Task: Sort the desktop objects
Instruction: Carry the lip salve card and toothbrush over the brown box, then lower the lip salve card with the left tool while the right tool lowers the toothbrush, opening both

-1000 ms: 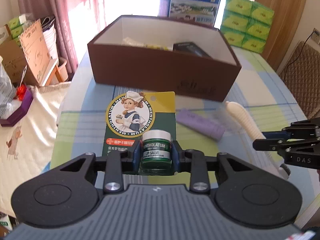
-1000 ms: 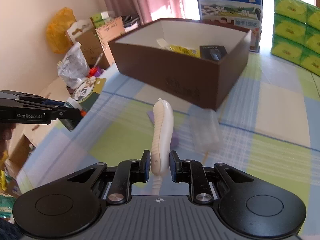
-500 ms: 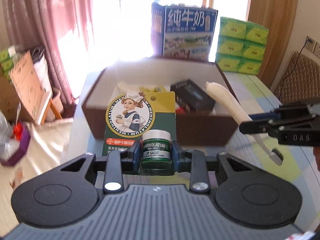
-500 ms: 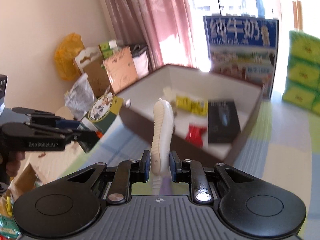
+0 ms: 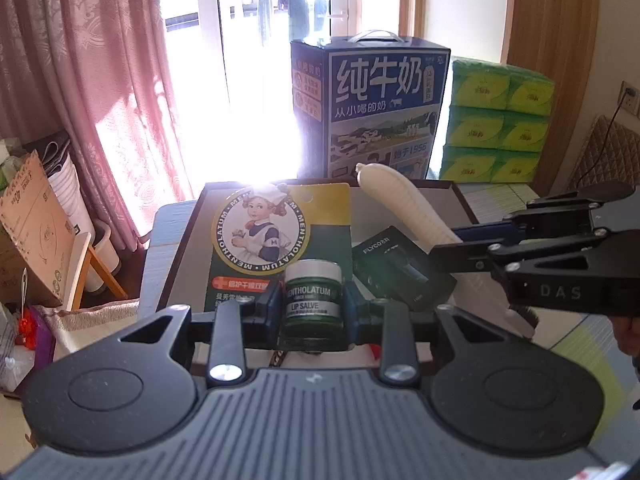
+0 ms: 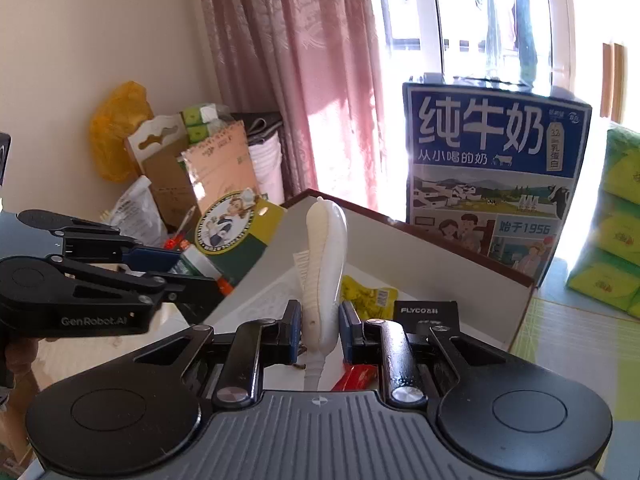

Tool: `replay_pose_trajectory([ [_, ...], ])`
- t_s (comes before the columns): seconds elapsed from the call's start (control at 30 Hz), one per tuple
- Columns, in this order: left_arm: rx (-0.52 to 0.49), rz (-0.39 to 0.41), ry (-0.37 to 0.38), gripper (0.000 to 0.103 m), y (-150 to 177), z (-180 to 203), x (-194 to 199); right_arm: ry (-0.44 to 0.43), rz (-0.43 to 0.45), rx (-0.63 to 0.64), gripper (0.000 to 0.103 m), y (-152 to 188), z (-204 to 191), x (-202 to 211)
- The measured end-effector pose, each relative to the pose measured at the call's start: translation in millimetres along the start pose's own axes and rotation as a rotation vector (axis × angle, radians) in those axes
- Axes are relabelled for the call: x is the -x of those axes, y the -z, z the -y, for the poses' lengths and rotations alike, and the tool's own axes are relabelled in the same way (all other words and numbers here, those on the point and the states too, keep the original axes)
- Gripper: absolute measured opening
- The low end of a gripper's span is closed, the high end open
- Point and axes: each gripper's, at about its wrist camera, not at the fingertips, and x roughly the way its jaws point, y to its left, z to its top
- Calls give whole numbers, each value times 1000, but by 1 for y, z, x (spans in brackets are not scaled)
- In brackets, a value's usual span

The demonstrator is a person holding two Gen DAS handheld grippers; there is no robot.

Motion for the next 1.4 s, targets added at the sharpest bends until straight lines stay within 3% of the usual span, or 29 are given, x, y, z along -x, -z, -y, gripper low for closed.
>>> replay_pose_trajectory([
  [0.37, -21, -70, 8, 28, -13, -7, -72, 43, -87, -99, 17, 1, 29, -66],
  [0.6, 28, -125, 51, 28, -12, -14, -107, 59, -127, -141, 17, 5, 37, -88],
  [0.73, 36, -150, 35, 28, -12, -17, -123, 62, -138, -155, 17, 4, 39, -96],
  [0.97, 25, -142, 40, 41, -16, -24, -124, 64, -148, -171, 17, 3, 41, -103],
  [1.4, 45, -160, 11, 43, -9, -39, -118, 110, -164, -158, 20, 4, 38, -114],
])
